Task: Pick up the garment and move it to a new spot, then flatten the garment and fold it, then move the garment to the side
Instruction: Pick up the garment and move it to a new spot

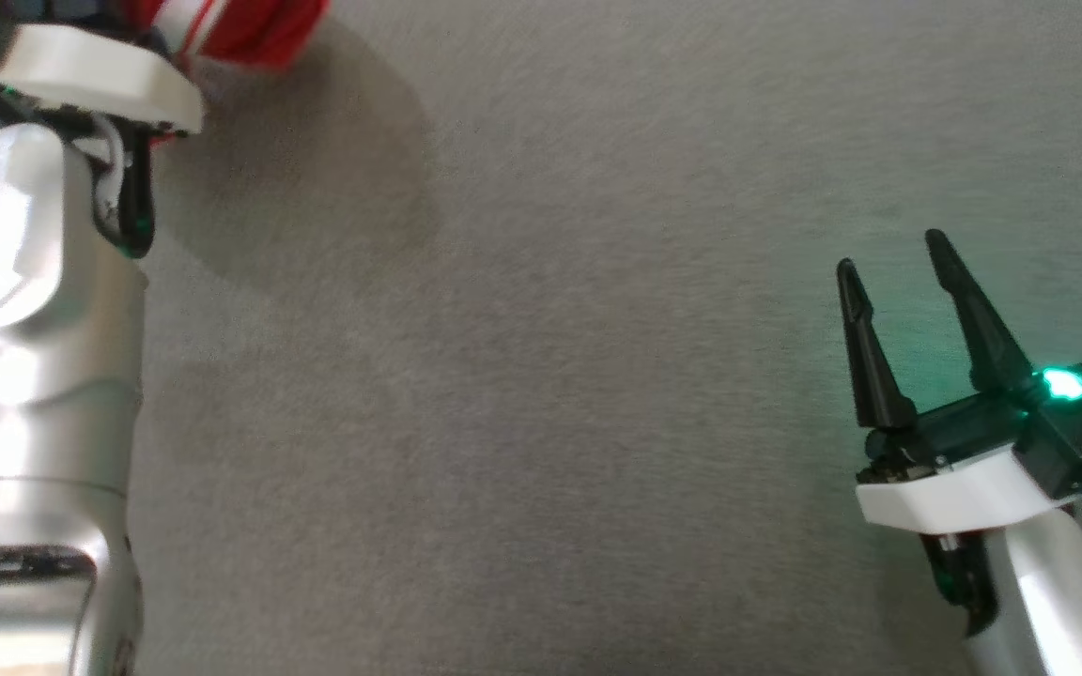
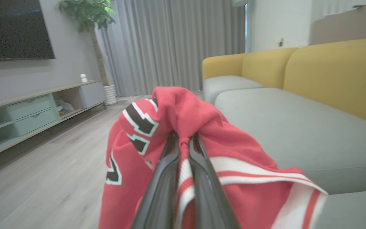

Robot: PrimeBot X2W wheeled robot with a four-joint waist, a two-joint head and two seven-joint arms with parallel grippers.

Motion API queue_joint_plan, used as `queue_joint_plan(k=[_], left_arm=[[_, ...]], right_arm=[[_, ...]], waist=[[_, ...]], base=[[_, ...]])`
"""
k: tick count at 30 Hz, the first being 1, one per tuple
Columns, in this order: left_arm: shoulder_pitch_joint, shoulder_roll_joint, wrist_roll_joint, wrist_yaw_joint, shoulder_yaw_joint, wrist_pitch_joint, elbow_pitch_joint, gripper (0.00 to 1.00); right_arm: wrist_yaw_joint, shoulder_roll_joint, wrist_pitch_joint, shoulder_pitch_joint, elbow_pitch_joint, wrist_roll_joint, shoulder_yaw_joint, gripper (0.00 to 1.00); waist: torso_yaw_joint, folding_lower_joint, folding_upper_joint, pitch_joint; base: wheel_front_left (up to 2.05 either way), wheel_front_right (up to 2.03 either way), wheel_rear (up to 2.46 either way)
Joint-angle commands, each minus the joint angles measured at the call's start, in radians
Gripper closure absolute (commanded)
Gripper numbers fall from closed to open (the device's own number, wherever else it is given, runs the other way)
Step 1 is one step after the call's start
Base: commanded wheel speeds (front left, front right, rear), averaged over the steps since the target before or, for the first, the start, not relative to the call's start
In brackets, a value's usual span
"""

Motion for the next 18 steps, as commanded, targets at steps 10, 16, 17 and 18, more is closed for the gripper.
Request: queue_joint_plan(k=[10, 16, 17, 18], left_arm=[[0.165, -0.015, -0.074, -0.046, -0.199, 0.276, -0.485, 1.00], [0.316, -0.049, -0.124, -0.048, -0.376, 0.314, -0.550, 1.00], [0.336, -0.053, -0.143, -0.048, -0.410, 0.304, -0.542, 1.00], [0.352, -0.056, -0.155, -0.048, -0.443, 0.284, -0.529, 1.00]], right_arm=[[0.007, 0.108, 0.001, 0.039, -0.010, 0.027, -0.016, 0.00], [0.007, 0.132, 0.001, 0.050, -0.015, 0.033, -0.020, 0.00], [0.007, 0.135, 0.001, 0.047, -0.017, 0.034, -0.019, 0.00], [0.007, 0.138, 0.001, 0.043, -0.018, 0.036, -0.020, 0.00]], waist=[[-0.264, 0.0001, 0.0000, -0.192], [-0.382, 0.0001, 0.0000, -0.168], [-0.402, 0.0001, 0.0000, -0.154], [-0.416, 0.0001, 0.0000, -0.143]], base=[[0.00, 0.00, 0.00], [0.00, 0.00, 0.00], [0.00, 0.00, 0.00], [0.00, 0.00, 0.00]])
